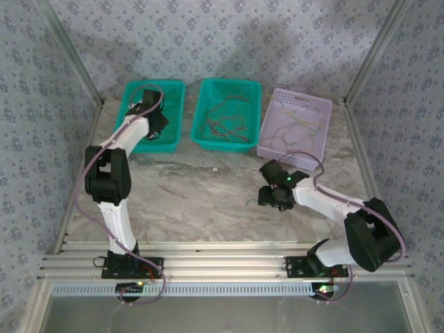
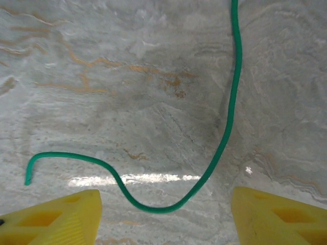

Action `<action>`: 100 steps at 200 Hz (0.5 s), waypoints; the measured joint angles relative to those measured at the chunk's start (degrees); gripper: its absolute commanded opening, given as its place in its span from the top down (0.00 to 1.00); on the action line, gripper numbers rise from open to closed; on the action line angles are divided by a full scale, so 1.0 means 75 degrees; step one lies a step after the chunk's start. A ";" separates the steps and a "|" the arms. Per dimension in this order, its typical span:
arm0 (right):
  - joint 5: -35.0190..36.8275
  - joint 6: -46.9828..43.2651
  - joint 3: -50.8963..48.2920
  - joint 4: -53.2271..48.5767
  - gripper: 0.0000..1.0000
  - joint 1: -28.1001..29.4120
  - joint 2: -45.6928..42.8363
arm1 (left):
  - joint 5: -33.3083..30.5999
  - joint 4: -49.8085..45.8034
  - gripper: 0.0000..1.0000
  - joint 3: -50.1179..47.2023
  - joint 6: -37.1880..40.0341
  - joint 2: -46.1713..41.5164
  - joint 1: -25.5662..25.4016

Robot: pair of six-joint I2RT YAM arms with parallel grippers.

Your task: Untangle the cables

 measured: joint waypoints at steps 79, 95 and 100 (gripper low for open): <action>-0.0055 0.0052 -0.0093 0.0589 0.47 -0.0227 0.0554 | -0.0332 -0.0373 1.00 0.0399 -0.0050 0.0606 0.0090; -0.0055 0.0082 -0.0093 0.0656 0.51 -0.0254 0.0632 | -0.0242 -0.0370 1.00 0.0408 -0.0111 0.0606 0.0184; -0.0055 0.0082 -0.0093 0.0667 0.51 -0.0265 0.0650 | -0.0213 -0.0367 1.00 0.0408 -0.0122 0.0606 0.0216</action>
